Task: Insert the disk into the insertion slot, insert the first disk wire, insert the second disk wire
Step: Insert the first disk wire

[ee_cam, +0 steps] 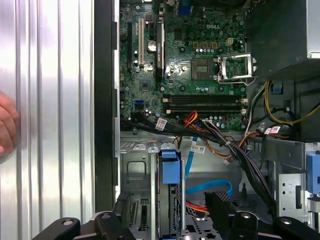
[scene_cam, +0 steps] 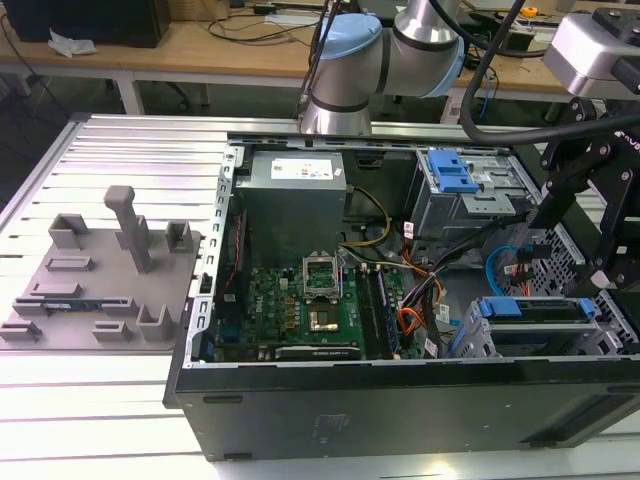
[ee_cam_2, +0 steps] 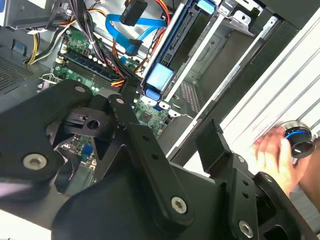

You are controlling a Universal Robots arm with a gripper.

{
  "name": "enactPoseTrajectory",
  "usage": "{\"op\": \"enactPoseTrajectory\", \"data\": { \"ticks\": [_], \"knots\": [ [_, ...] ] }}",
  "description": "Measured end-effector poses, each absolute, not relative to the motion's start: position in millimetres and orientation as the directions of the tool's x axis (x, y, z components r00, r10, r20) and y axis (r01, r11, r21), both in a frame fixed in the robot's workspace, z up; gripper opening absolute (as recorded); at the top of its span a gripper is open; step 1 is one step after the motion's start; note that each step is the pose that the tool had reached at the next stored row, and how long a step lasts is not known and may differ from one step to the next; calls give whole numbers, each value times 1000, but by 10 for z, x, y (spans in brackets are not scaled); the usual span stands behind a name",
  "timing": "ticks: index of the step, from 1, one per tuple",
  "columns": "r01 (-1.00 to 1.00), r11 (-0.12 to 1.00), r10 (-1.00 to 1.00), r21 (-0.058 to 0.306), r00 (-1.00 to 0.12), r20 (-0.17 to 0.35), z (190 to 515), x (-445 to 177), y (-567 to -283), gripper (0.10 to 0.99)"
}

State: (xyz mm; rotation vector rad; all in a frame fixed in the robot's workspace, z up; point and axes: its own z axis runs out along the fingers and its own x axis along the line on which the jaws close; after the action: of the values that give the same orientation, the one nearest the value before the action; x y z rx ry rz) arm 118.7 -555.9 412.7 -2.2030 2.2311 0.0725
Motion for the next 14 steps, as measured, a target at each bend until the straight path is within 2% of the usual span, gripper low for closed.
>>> {"op": "enactPoseTrajectory", "data": {
  "ticks": [10, 14],
  "knots": [
    [-999, 12, -999, 29, -13, -35, 4128, 1188, -5544, 741],
    [-999, 12, -999, 29, -13, -31, 4126, 1187, -5344, 741]
  ]
}}
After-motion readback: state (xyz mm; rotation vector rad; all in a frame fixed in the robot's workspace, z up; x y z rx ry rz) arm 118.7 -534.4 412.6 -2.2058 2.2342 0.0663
